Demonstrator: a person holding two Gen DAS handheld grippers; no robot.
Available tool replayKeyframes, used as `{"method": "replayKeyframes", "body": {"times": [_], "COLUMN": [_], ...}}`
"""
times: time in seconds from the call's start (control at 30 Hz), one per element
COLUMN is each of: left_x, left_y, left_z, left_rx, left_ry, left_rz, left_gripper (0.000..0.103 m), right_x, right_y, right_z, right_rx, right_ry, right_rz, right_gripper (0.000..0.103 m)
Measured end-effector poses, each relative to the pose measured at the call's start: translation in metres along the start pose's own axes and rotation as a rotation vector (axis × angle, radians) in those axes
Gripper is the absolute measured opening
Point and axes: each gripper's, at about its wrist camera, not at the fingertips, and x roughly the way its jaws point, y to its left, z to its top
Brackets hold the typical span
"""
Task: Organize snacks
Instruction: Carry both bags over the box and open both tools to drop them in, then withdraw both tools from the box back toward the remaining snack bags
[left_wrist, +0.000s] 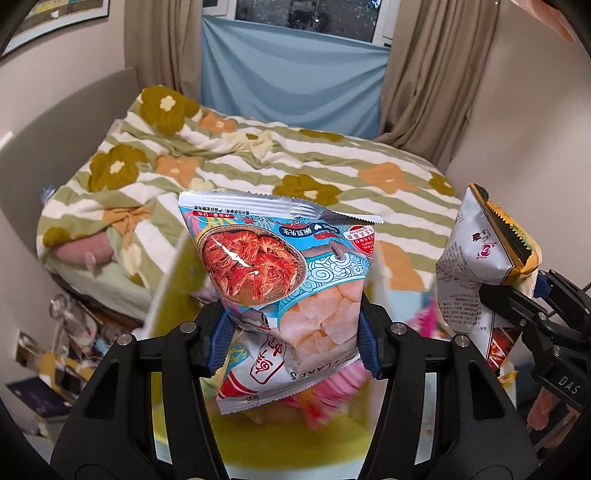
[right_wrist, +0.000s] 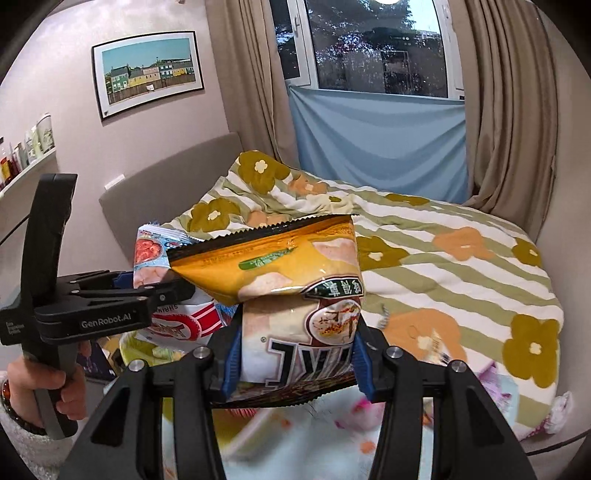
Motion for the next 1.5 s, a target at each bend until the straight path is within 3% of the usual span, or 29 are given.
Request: {"method": "replayKeyframes", "body": {"times": [0.3,0.33,0.37,0.4,0.6,0.83,1.1,1.2,1.27,1.5], "left_x": [0.072,0.078,0.083,0.085,0.077,0.054,0.045,0.046,0.047,0.055], "left_y": [0.053,0.056,0.056,0.056,0.057,0.067,0.075,0.075,0.076,0.081], "left_z": [0.029,0.029,0.028,0.027,0.018,0.007,0.000,0.000,-0.001,-0.009], "left_rx": [0.054,0.062,0.070,0.077,0.119,0.081,0.065,0.074,0.074,0.053], "left_ry": [0.106,0.118,0.128,0.125,0.097,0.088,0.085,0.087,0.091,0.121], "left_rz": [-0.010,-0.016,-0.017,-0.003,0.018,0.038,0.108,0.137,0.147,0.159], "left_gripper": [0.057,0.066,0.091,0.103,0.103,0.103,0.103,0.103,0.103,0.103], "right_x": [0.072,0.079,0.084,0.087,0.106,0.109,0.128,0.144,0.153,0.151], "right_y": [0.028,0.028,0.027,0.027,0.022,0.024,0.019,0.020,0.019,0.015], "right_z": [0.024,0.024,0.024,0.024,0.022,0.026,0.038,0.037,0.035,0.025], "right_rx": [0.096,0.116,0.132,0.145,0.200,0.206,0.181,0.170,0.178,0.194], "right_ry": [0.066,0.076,0.085,0.093,0.148,0.156,0.207,0.237,0.235,0.187], "right_rz": [-0.037,-0.043,-0.048,-0.052,-0.075,-0.051,-0.069,-0.071,-0.046,0.001], "right_gripper": [0.046,0.046,0.046,0.046,0.046,0.046,0.047,0.061,0.101,0.103]}}
